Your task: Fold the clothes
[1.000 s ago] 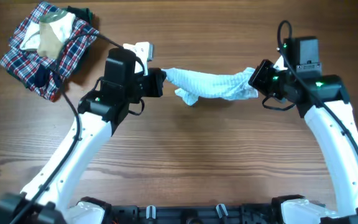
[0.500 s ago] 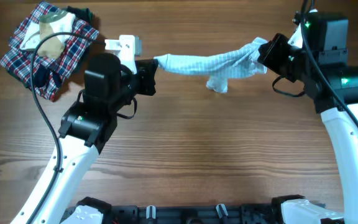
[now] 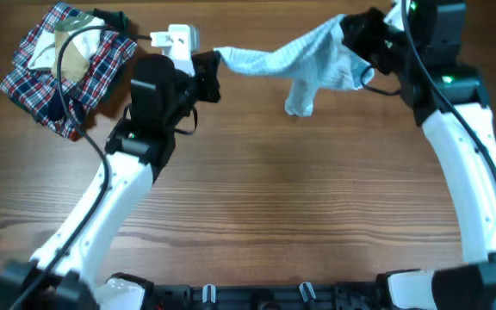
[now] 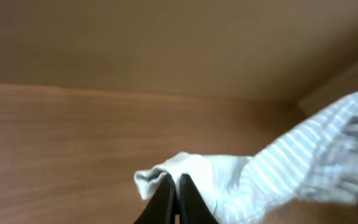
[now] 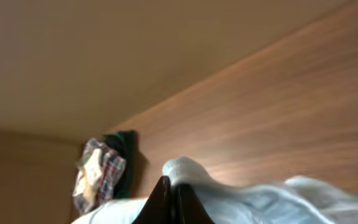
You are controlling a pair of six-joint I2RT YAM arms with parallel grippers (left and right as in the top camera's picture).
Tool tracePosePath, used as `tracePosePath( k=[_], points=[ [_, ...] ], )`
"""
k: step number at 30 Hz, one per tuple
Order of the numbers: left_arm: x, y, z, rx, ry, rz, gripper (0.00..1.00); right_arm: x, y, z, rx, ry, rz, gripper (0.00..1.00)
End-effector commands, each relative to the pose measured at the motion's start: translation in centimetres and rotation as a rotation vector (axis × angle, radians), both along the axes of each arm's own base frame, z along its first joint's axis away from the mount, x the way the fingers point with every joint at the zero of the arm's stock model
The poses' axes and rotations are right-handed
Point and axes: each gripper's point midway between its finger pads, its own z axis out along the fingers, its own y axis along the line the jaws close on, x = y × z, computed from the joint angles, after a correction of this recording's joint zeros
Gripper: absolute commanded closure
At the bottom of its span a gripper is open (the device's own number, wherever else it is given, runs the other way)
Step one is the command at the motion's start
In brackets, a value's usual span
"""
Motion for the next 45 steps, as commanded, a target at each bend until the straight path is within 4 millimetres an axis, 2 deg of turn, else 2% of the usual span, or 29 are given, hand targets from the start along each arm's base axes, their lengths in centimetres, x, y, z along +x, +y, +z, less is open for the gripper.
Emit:
tracePosePath(
  k=[1, 5, 8, 11, 16, 19, 23, 24, 27, 31, 35, 38, 41, 43, 45],
  points=[
    [2.5, 3.3, -0.9, 0.026, -0.012, 0.094, 0.96, 1.6, 2.9, -0.8, 0.132, 0.020, 0.105, 0.96],
    [3.2, 7.9, -0.2, 0.027, -0.019, 0.196, 0.96, 2.3, 6.7, -1.3, 0.222, 0.015, 0.219, 0.96],
    [2.7, 9.3, 0.6, 0.054, -0.031, 0.216, 0.96, 1.3, 9.3, 0.1, 0.260, -0.031, 0.332, 0.96],
    [1.7, 9.5, 1.9, 0.073, -0.051, 0.218, 0.96, -0.3, 11.3, 1.6, 0.314, -0.057, 0.468, 0.96],
    [-0.7, 10.2, 4.0, 0.107, -0.067, 0.232, 0.96, -1.5, 11.8, 1.1, 0.288, -0.060, 0.554, 0.96],
    [-1.3, 11.0, 2.9, 0.153, -0.024, 0.264, 0.96, -1.1, 11.2, -0.2, 0.265, -0.014, 0.498, 0.96],
    [-1.4, 11.0, 2.6, 0.156, -0.010, 0.264, 0.96, -0.2, 10.7, -0.3, 0.244, -0.027, 0.444, 0.96],
    [-1.2, 11.7, 2.7, 0.168, -0.016, 0.302, 0.96, -0.2, 10.9, -0.3, 0.241, -0.029, 0.440, 0.96],
    [-1.2, 13.6, 3.2, 0.201, -0.029, 0.407, 0.96, -0.9, 13.1, 0.5, 0.240, -0.071, 0.485, 0.96],
    [-1.6, 14.4, 3.9, 0.206, -0.042, 0.441, 0.96, -1.6, 15.7, 1.2, 0.230, -0.113, 0.515, 0.95],
    [-2.6, 16.5, 5.0, 0.223, -0.055, 0.519, 0.96, -1.5, 15.6, 1.3, 0.217, -0.129, 0.520, 0.95],
    [-2.7, 15.1, 4.6, 0.200, -0.041, 0.438, 0.96, -1.4, 15.1, 1.4, 0.168, -0.186, 0.549, 0.96],
    [-1.8, 14.7, 3.6, 0.198, -0.026, 0.418, 0.96, -0.4, 13.7, 1.5, 0.136, -0.219, 0.521, 0.96],
    [-1.3, 14.0, 2.1, 0.203, 0.010, 0.377, 0.96, 0.5, 11.9, 1.4, 0.130, -0.213, 0.477, 0.96],
    [-1.0, 12.9, 0.4, 0.192, 0.060, 0.313, 0.96, 0.7, 10.9, 0.6, 0.122, -0.180, 0.459, 0.96]
  ],
)
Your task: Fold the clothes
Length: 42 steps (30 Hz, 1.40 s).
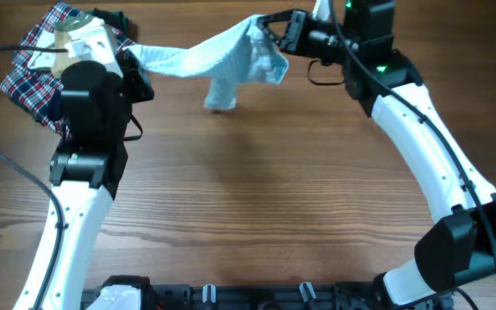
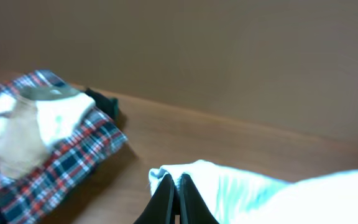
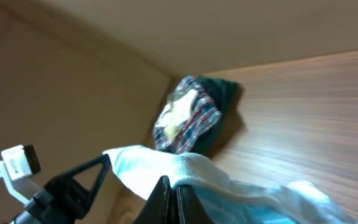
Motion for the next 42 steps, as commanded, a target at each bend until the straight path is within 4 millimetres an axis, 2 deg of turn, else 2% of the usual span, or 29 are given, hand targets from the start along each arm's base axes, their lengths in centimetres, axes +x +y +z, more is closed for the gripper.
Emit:
tracePosePath(
  k=[1, 4, 8, 11, 15, 18, 23, 29, 32, 35, 37, 42],
  points=[
    [0.7, -2.4, -3.2, -0.038, 0.099, -0.136, 0.96, 0.9, -2.5, -0.9, -0.049, 0.019, -0.055, 0.96],
    [0.1, -4.2, -5.5, -0.096, 0.189, -0.193, 0.96, 0.3, -3.6, -4.0, -0.141, 0.121, -0.094, 0.96],
    [-1.4, -6.2, -7.1, -0.106, 0.276, -0.248, 0.96, -0.6, -5.4, -7.4, -0.236, 0.268, -0.179, 0.96],
    [-3.6, -9.7, -8.5, -0.165, 0.373, -0.361, 0.96, -1.6, -7.4, -9.8, -0.295, 0.397, -0.252, 0.96],
    [-6.2, -13.0, -9.9, -0.207, 0.481, -0.415, 0.96, -3.2, -10.9, -12.2, -0.355, 0.555, -0.343, 0.96],
    [-7.5, -14.3, -10.6, -0.231, 0.538, -0.424, 0.96, -4.3, -12.3, -13.2, -0.382, 0.627, -0.365, 0.96],
    [-9.9, -16.3, -11.6, -0.230, 0.621, -0.463, 0.96, -6.2, -17.6, -15.4, -0.530, 0.748, -0.519, 0.96],
    [-11.9, -17.4, -12.5, -0.225, 0.697, -0.483, 0.96, -8.2, -19.3, -16.3, -0.641, 0.809, -0.539, 0.96],
    [-12.5, -17.4, -12.8, -0.222, 0.724, -0.486, 0.96, -9.0, -19.4, -16.6, -0.662, 0.837, -0.531, 0.96],
    [-12.7, -17.3, -13.0, -0.219, 0.734, -0.483, 0.88, -9.8, -19.5, -16.8, -0.687, 0.853, -0.505, 0.86],
    [-12.8, -17.2, -13.0, -0.218, 0.738, -0.482, 0.78, -10.2, -19.5, -16.8, -0.706, 0.858, -0.483, 0.79],
    [-12.7, -17.2, -13.0, -0.211, 0.733, -0.486, 0.78, -11.2, -19.6, -17.0, -0.720, 0.896, -0.471, 0.80]
  ],
)
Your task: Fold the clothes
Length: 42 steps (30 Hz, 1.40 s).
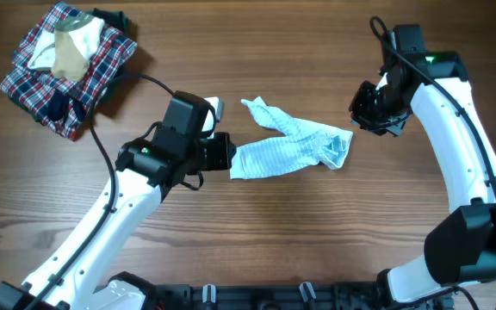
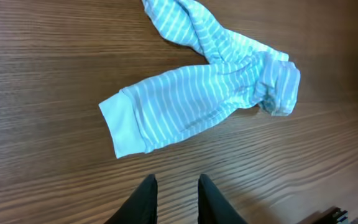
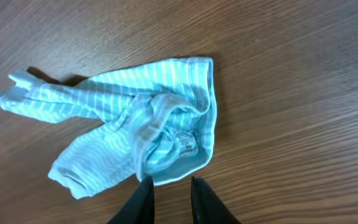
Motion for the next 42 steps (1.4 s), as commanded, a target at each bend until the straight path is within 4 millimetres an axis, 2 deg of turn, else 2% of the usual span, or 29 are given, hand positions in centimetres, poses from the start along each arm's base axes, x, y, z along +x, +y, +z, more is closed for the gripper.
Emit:
tracePosePath(
  k=[1, 3, 5, 7, 8, 9, 11, 12, 13, 16, 22, 26, 29, 30, 33, 39, 40, 42],
  points=[
    [0.4, -0.5, 0.6, -0.019, -0.024, -0.015, 0.79, 0.3, -0.3, 0.2, -0.022, -0.013, 0.017, 0.80],
    [1.2, -0.9, 1.3, -0.029, -0.075, -0.034, 0.79, 0.7, 0.0, 0.3, -0.006, -0.031, 0.025, 0.78],
    [2.7, -1.4, 1.9, -0.046, -0.138, -0.024, 0.80, 1.7, 1.6, 0.9, 0.076, -0.091, 0.116, 0.73],
    [3.0, -1.6, 1.0, -0.038, -0.121, -0.025, 0.80, 2.9, 2.9, 1.5, 0.132, -0.159, 0.179, 0.69],
    [3.1, -1.6, -0.1, -0.024, -0.092, -0.025, 0.79, 3.2, 3.2, 1.6, 0.137, -0.176, 0.197, 0.62],
    [3.1, -1.6, -1.6, -0.005, -0.052, -0.026, 0.74, 3.2, 3.4, 1.6, 0.134, -0.181, 0.219, 0.53],
    [3.1, -1.7, -4.3, 0.038, 0.001, -0.055, 0.54, 2.7, 4.0, 1.1, 0.129, -0.164, 0.259, 0.35],
    [3.2, -1.7, -5.2, 0.053, 0.012, -0.071, 0.48, 2.4, 4.2, 0.8, 0.126, -0.153, 0.275, 0.33],
    [3.6, -1.9, -6.3, 0.061, 0.025, -0.074, 0.45, 2.2, 4.4, 0.5, 0.127, -0.141, 0.278, 0.32],
    [5.0, -2.5, -7.3, 0.059, -0.015, -0.095, 0.37, 1.2, 4.6, -0.7, 0.147, -0.085, 0.216, 0.34],
    [9.8, -3.9, -4.4, 0.018, -0.285, -0.146, 0.32, -1.3, 6.1, -4.7, 0.261, 0.008, 0.170, 0.43],
    [11.7, -3.0, -4.2, 0.019, -0.343, -0.122, 0.34, -2.1, 7.7, -5.0, 0.362, 0.025, 0.185, 0.43],
    [12.4, -1.9, -5.1, 0.028, -0.326, -0.096, 0.34, -2.4, 7.8, -5.4, 0.322, 0.039, 0.176, 0.41],
    [12.4, -1.6, -5.8, 0.035, -0.306, -0.091, 0.34, -2.5, 7.2, -5.9, 0.259, 0.054, 0.149, 0.40],
    [12.1, -1.4, -6.7, 0.046, -0.276, -0.092, 0.34, -3.0, 6.8, -6.4, 0.214, 0.072, 0.142, 0.38],
    [11.9, -1.3, -6.8, 0.048, -0.269, -0.092, 0.33, -3.3, 5.9, -8.1, 0.162, 0.074, 0.113, 0.38],
    [11.9, -1.3, -6.8, 0.048, -0.269, -0.092, 0.33, -3.4, 5.8, -8.3, 0.162, 0.075, 0.113, 0.40],
    [11.9, -1.3, -6.8, 0.048, -0.269, -0.092, 0.32, -3.6, 5.9, -8.9, 0.165, 0.077, 0.115, 0.50]
  ],
)
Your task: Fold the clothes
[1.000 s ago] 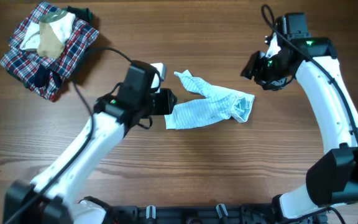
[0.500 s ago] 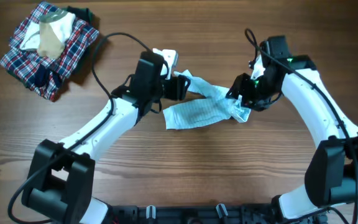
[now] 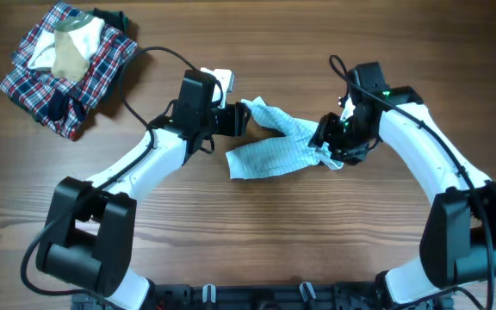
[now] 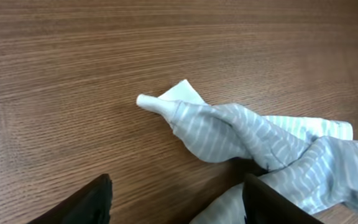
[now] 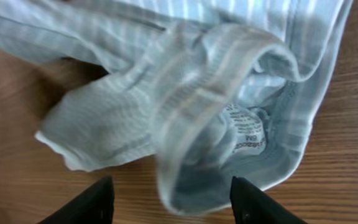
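Observation:
A light-blue striped garment (image 3: 269,153) lies crumpled on the table's middle, one leg twisted toward the back left. My left gripper (image 3: 240,119) is open at that twisted leg's end (image 4: 219,129), low over the wood, its fingers (image 4: 86,204) spread wide. My right gripper (image 3: 329,148) is open just above the waistband with its label (image 5: 246,133), and that end of the garment fills the right wrist view. Nothing is held by either gripper.
A pile of clothes, plaid shirt (image 3: 63,60) with a beige and white item on top, sits at the back left corner. A cable (image 3: 149,60) loops from the left arm near it. Bare wooden table (image 3: 257,232) lies in front of the garment.
Both open grippers stand lower and closer to the garment, with their jaws wider apart. The left moved from the front cuff to the back twisted leg; the right moved left onto the waistband.
Both grippers were shut on the garment, holding it stretched in the air at the table's back. Then they held it farther left, near the plaid pile. Then it lay on the table's middle with both grippers open above it. Now both are close at its ends.

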You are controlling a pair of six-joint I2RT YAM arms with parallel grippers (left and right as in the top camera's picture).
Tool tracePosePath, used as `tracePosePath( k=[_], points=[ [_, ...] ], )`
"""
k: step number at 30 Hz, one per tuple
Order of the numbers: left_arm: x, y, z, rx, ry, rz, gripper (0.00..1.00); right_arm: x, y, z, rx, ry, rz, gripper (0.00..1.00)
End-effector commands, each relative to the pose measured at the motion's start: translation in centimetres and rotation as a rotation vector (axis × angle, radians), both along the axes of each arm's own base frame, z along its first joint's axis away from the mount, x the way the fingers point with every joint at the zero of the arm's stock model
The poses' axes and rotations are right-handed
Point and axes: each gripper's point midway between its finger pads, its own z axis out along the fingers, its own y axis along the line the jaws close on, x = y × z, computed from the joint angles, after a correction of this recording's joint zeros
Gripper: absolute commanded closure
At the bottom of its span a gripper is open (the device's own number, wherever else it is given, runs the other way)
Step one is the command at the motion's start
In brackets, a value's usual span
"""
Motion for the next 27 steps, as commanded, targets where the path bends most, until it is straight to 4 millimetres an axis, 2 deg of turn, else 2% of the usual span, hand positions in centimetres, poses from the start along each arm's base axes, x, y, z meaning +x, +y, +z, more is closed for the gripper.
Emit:
tracePosePath(
  k=[1, 5, 8, 13, 17, 22, 25, 27],
  points=[
    [0.4, 0.2, 0.0, 0.017, -0.017, -0.007, 0.31, -0.6, -0.4, -1.4, -0.027, 0.025, -0.015, 0.58],
    [0.4, 0.2, 0.0, 0.017, -0.017, -0.007, 0.30, -0.8, -0.4, -1.5, -0.022, 0.032, -0.015, 0.96],
    [0.3, 0.2, -0.1, 0.020, -0.011, -0.007, 0.30, -1.6, -0.6, -1.6, -0.032, 0.065, -0.015, 0.96],
    [0.2, 0.3, -0.2, 0.023, -0.005, -0.007, 0.30, -4.9, -1.7, -1.4, -0.086, 0.198, -0.014, 0.96],
    [0.2, 0.3, -0.2, 0.023, -0.004, -0.007, 0.30, -8.0, -4.5, -0.3, -0.238, 0.284, -0.017, 0.96],
    [0.2, 0.3, -0.2, 0.023, -0.004, -0.007, 0.30, -9.1, -5.6, 1.2, -0.293, 0.280, -0.037, 0.96],
    [0.2, 0.3, -0.2, 0.023, -0.004, -0.007, 0.30, -10.0, -5.7, 0.6, -0.293, 0.310, -0.032, 0.95],
    [0.2, 0.3, -0.2, 0.023, -0.004, -0.007, 0.30, -11.8, -6.0, -0.5, -0.305, 0.365, -0.027, 0.96]
  ],
)
